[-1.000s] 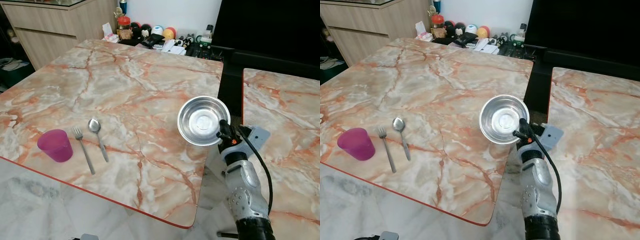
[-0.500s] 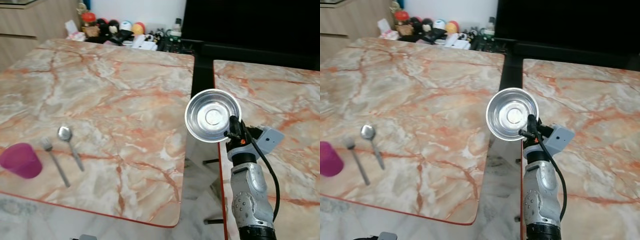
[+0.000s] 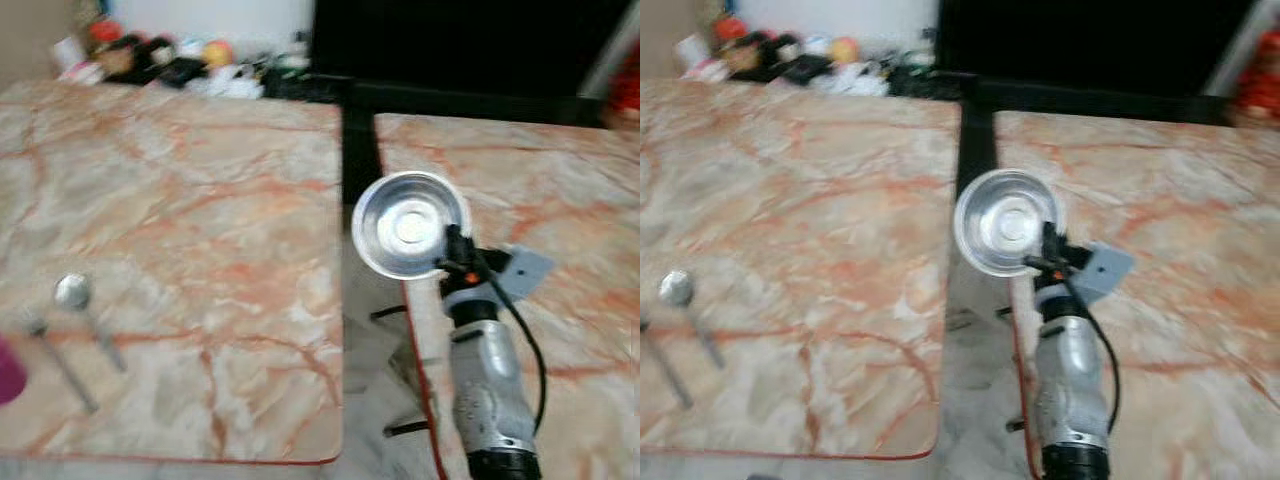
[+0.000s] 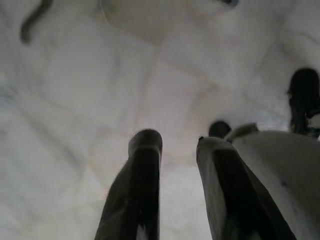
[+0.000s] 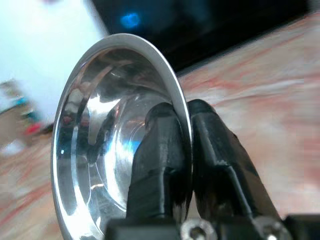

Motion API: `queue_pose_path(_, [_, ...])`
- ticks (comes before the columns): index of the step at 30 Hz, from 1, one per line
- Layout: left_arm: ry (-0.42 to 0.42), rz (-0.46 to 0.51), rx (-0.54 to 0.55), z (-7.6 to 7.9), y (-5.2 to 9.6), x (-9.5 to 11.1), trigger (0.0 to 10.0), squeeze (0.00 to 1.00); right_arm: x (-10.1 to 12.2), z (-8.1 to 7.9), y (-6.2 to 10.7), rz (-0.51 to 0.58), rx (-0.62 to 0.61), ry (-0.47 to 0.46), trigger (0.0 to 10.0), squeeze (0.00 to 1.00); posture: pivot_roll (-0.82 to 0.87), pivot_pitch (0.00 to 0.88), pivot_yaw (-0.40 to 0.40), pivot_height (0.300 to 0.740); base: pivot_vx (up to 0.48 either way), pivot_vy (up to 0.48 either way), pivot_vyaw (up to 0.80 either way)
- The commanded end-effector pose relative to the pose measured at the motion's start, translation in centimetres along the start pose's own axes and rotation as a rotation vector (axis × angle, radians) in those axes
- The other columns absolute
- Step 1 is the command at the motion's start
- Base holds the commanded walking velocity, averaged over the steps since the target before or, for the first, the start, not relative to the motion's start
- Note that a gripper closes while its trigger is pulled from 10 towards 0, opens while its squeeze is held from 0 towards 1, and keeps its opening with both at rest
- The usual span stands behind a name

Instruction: Setting the table

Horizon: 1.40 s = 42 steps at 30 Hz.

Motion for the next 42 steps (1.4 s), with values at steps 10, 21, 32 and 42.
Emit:
queue_pose_path(10, [-0.013, -0.013, -0.016, 0.6, 0.1, -0.5, 10.0, 0.00, 1.0, 0.3, -0.1, 0.060, -0.006, 0.012, 10.0, 0.00, 0.02, 0.110, -0.033, 0.740, 0.000, 0.000, 0.00])
queue_pose_path(21, [-0.022, -0.012, -0.017, 0.6, 0.0, -0.4, 10.0, 0.00, 1.0, -0.2, -0.1, 0.070, 0.010, 0.042, 10.0, 0.00, 0.02, 0.102, -0.028, 0.740, 0.000, -0.424, 0.00])
queue_pose_path(32, [-0.025, -0.012, -0.013, 0.3, 0.0, -0.3, 10.0, 0.00, 0.6, -0.1, 0.5, 0.057, 0.006, 0.051, 10.0, 0.00, 0.01, 0.122, -0.019, 0.740, 0.000, -0.439, -0.25])
queue_pose_path(42, [-0.038, -0.017, -0.026, 0.6, 0.1, -0.5, 10.0, 0.00, -0.1, 0.1, 1.7, 0.047, -0.013, 0.060, 10.0, 0.00, 0.01, 0.037, -0.014, 0.740, 0.000, -0.439, -0.16])
Point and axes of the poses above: a point about 5 cm out from each wrist's last joint towards the gripper, its own y axis pointing back from the gripper into the wrist, its own x axis along the axis of the wrist's last joint, z = x × y, the point moved 1 cm from there along -y, pointing out of the wrist towards the gripper, and after that the axes turned 5 degrees about y, right-handed, at the moved point
